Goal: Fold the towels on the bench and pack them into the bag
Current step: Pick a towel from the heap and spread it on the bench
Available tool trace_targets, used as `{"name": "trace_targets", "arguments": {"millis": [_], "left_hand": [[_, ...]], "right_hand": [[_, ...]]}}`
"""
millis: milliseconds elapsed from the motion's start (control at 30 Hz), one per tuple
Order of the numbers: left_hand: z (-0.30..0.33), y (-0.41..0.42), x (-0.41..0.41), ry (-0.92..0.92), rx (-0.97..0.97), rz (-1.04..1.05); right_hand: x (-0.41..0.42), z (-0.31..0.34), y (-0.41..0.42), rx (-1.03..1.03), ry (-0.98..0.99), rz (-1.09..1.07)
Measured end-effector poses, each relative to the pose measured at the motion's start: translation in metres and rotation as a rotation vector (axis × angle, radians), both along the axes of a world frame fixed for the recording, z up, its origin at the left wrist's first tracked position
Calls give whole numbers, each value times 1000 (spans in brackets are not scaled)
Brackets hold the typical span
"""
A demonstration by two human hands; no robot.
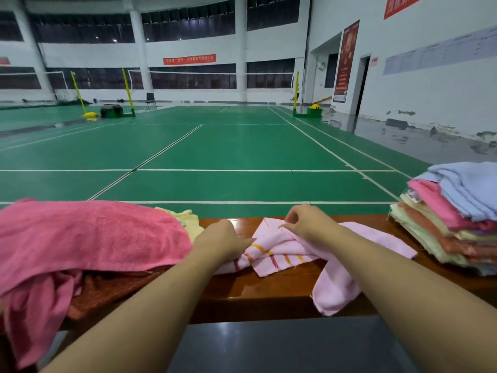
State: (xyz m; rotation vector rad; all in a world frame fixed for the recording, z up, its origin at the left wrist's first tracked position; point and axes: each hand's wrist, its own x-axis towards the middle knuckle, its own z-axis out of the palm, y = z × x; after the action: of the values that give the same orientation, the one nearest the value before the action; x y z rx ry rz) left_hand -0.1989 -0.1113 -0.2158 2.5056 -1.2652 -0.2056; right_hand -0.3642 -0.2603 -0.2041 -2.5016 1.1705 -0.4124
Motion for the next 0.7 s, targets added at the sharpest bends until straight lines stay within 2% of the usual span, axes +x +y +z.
{"name": "trace_targets", "arguments": {"millis": [133, 233, 400, 533, 700], "left_hand": [[2, -6, -10, 23, -9, 6], [6, -9, -15, 98, -24, -71], [7, -17, -21, 148, -10, -136], [6, -19, -18, 254, -249, -99], [10, -23, -5, 349, -401, -41]], "right_hand": [[-6, 6, -9, 19, 176, 45], [-12, 10, -12, 46, 246, 96], [-19, 7, -9, 32, 120, 83], [-27, 6, -10, -51, 21, 16], [-40, 26, -16, -144, -56, -47]]}}
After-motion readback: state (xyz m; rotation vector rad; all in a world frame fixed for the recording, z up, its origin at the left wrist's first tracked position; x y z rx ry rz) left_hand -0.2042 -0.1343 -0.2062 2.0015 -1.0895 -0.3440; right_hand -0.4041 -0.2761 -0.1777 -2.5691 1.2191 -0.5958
